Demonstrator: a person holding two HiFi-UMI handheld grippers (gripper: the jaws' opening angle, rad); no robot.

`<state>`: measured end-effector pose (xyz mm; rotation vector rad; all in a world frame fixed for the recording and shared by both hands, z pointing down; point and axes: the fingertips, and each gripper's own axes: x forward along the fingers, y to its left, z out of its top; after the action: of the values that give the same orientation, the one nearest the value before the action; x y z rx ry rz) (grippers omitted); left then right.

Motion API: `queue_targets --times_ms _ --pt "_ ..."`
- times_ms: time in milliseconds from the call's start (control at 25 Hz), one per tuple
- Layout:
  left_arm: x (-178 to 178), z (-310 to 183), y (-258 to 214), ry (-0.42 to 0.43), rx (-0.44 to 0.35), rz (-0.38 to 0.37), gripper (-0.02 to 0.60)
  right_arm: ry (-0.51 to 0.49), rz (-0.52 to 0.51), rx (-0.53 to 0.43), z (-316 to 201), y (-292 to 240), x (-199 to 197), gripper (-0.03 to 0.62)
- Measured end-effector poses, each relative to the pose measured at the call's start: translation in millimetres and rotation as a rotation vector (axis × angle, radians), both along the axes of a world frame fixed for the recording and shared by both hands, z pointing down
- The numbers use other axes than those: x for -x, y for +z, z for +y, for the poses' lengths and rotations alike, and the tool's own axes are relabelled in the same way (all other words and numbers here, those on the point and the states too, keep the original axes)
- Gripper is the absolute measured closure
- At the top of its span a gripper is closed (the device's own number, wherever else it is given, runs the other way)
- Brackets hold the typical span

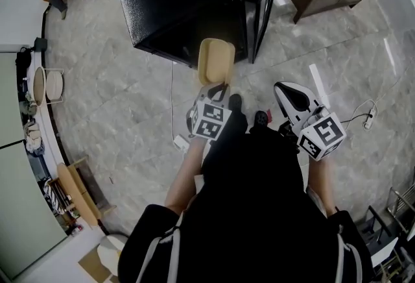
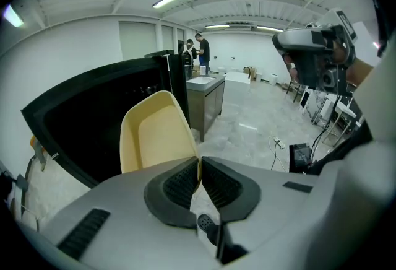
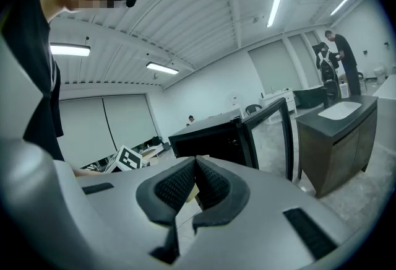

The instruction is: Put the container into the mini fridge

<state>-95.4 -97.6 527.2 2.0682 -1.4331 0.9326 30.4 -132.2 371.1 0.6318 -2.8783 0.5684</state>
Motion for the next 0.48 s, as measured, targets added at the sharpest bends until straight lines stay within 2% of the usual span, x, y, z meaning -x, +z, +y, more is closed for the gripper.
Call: queue_targets --times_ms 480 --pt "67 -51 58 0.112 0.08 -0.053 0.535 0.123 0.085 0.007 -21 21 55 0.576"
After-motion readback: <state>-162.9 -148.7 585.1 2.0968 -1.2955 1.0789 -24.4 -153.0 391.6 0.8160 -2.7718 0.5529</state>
